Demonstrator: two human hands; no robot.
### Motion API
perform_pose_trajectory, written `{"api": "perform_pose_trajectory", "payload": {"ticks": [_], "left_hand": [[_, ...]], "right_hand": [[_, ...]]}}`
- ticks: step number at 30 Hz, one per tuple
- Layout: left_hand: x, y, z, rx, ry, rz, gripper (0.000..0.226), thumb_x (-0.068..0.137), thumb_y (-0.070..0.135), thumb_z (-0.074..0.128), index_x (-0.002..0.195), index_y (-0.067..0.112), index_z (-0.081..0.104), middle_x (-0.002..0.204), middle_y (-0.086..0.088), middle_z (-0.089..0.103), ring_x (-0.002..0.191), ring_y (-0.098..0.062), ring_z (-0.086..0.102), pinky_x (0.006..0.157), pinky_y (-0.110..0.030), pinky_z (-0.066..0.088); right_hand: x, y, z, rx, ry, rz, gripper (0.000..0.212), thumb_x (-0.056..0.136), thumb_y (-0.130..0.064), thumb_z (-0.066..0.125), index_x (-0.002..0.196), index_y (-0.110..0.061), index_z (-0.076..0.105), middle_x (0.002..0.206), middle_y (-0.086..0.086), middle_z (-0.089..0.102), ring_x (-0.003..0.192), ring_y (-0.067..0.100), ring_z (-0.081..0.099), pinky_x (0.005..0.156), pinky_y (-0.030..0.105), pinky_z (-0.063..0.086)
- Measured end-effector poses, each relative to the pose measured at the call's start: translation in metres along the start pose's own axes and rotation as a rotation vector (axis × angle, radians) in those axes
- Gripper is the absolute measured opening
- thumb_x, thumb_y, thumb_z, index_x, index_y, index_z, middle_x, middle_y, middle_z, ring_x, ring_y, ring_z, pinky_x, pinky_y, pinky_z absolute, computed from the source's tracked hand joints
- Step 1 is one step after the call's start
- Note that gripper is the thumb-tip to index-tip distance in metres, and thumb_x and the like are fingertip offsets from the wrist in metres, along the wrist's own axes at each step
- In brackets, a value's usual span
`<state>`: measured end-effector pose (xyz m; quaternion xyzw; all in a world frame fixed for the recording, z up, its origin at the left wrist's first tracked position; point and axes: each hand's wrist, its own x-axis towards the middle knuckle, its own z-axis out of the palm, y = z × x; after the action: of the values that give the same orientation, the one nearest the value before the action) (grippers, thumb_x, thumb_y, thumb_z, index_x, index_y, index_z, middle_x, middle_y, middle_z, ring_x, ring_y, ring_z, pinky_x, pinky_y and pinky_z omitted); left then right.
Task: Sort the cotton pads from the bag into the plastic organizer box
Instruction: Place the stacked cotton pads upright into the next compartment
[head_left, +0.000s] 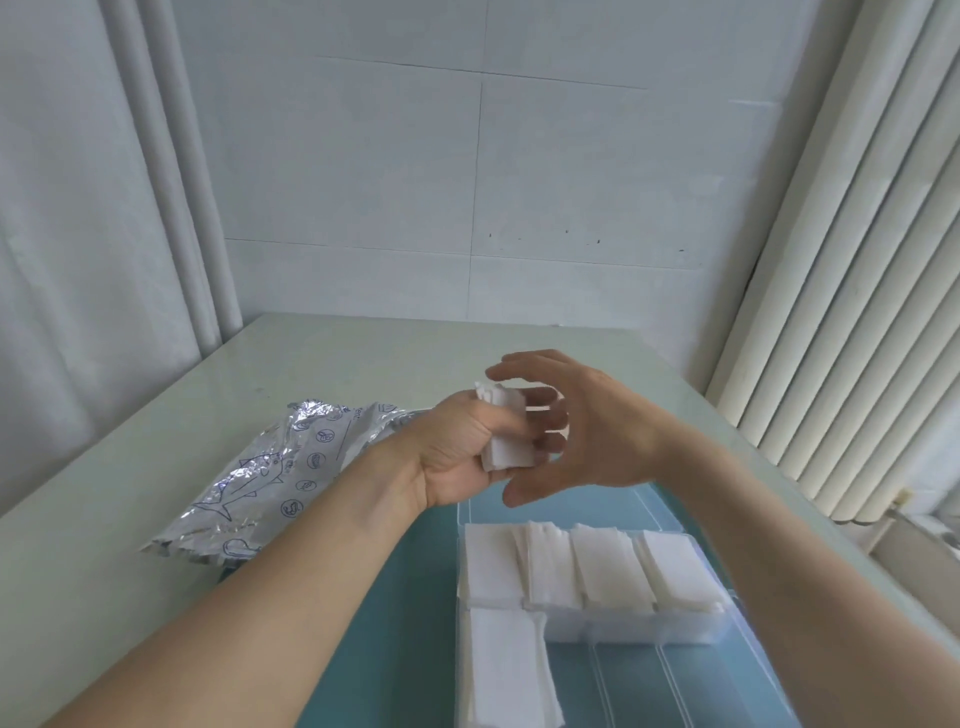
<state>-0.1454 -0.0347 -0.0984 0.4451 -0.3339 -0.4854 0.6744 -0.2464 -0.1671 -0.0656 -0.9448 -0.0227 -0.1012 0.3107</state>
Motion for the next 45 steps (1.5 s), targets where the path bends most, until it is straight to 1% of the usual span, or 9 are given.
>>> {"api": "perform_pose_trajectory", "payload": {"ticks": [2,5,13,16,21,26,30,37,45], "left_hand": [[-0.001,0.002,-0.001,0.079,0.046,-0.037,0.047,0.073,-0.001,0.066,0.118,0.003,0.055,0.096,-0.017,0.067,0.078,-0.025,0.067,0.065,-0.029,0.055],[-0.010,0.006,0.004,0.238,-0.052,-0.085,0.034,0.079,0.006,0.067,0.112,0.003,0.060,0.088,-0.014,0.069,0.068,-0.020,0.065,0.057,-0.024,0.050],[-0.022,0.009,0.022,0.326,-0.364,-0.140,0.038,0.079,-0.013,0.056,0.116,-0.004,0.054,0.106,-0.024,0.063,0.081,-0.024,0.068,0.067,-0.023,0.053],[-0.020,0.008,0.030,0.345,-0.353,-0.107,0.037,0.076,-0.014,0.052,0.113,-0.012,0.054,0.105,-0.023,0.062,0.086,-0.027,0.068,0.074,-0.026,0.054],[-0.029,0.014,0.039,0.254,-0.437,-0.122,0.039,0.085,-0.017,0.051,0.123,-0.008,0.052,0.114,-0.029,0.059,0.105,-0.038,0.066,0.091,-0.036,0.055],[-0.047,0.039,0.031,0.684,-0.281,-0.066,0.066,0.077,0.006,0.076,0.137,0.011,0.049,0.120,-0.016,0.066,0.100,-0.023,0.069,0.084,-0.031,0.055],[-0.075,0.043,0.034,1.075,-0.217,-0.181,0.032,0.085,0.020,0.077,0.113,0.011,0.065,0.094,-0.005,0.075,0.068,-0.017,0.069,0.054,-0.025,0.044],[-0.092,0.010,0.044,1.538,-0.092,-0.511,0.033,0.093,0.042,0.062,0.080,0.012,0.067,0.074,0.004,0.076,0.052,-0.012,0.064,0.048,-0.020,0.043],[-0.116,-0.004,0.045,1.326,0.015,-0.646,0.043,0.100,0.043,0.051,0.091,0.005,0.069,0.082,-0.009,0.077,0.056,-0.017,0.069,0.044,-0.019,0.037]], "right_hand": [[-0.006,-0.004,-0.008,0.013,0.016,0.006,0.079,0.067,-0.037,0.092,0.137,-0.037,0.055,0.142,-0.022,0.045,0.124,-0.008,0.049,0.094,0.016,0.047],[-0.016,-0.010,-0.013,0.076,-0.001,0.023,0.052,0.082,-0.033,0.082,0.130,-0.033,0.063,0.142,-0.017,0.051,0.128,-0.006,0.049,0.102,0.026,0.048],[-0.049,-0.018,-0.011,0.133,0.137,0.090,0.025,0.085,-0.023,0.081,0.107,-0.019,0.071,0.105,-0.007,0.068,0.090,0.010,0.062,0.082,0.035,0.055],[-0.062,-0.027,-0.011,0.153,0.200,0.078,0.017,0.086,-0.014,0.078,0.099,-0.012,0.069,0.096,0.004,0.070,0.088,0.035,0.066,0.075,0.038,0.057],[-0.078,-0.050,-0.024,0.278,0.219,0.119,0.016,0.084,-0.007,0.078,0.090,-0.006,0.064,0.084,0.004,0.074,0.080,0.021,0.071,0.075,0.028,0.056],[-0.101,-0.059,-0.031,0.713,0.151,0.325,0.035,0.066,0.001,0.076,0.098,-0.004,0.063,0.091,0.013,0.071,0.076,0.026,0.070,0.064,0.030,0.060],[-0.124,-0.042,-0.004,0.579,-0.013,0.653,0.033,0.073,0.003,0.080,0.103,-0.005,0.069,0.092,0.011,0.072,0.074,0.021,0.065,0.067,0.029,0.055],[-0.133,-0.036,0.049,0.449,0.052,0.786,0.014,0.092,-0.011,0.070,0.103,-0.019,0.073,0.084,0.003,0.075,0.071,0.016,0.072,0.070,0.027,0.058],[-0.132,-0.047,0.060,0.110,0.128,0.831,0.045,0.085,-0.024,0.079,0.121,-0.002,0.062,0.089,0.009,0.076,0.078,0.021,0.072,0.087,0.033,0.058]]}}
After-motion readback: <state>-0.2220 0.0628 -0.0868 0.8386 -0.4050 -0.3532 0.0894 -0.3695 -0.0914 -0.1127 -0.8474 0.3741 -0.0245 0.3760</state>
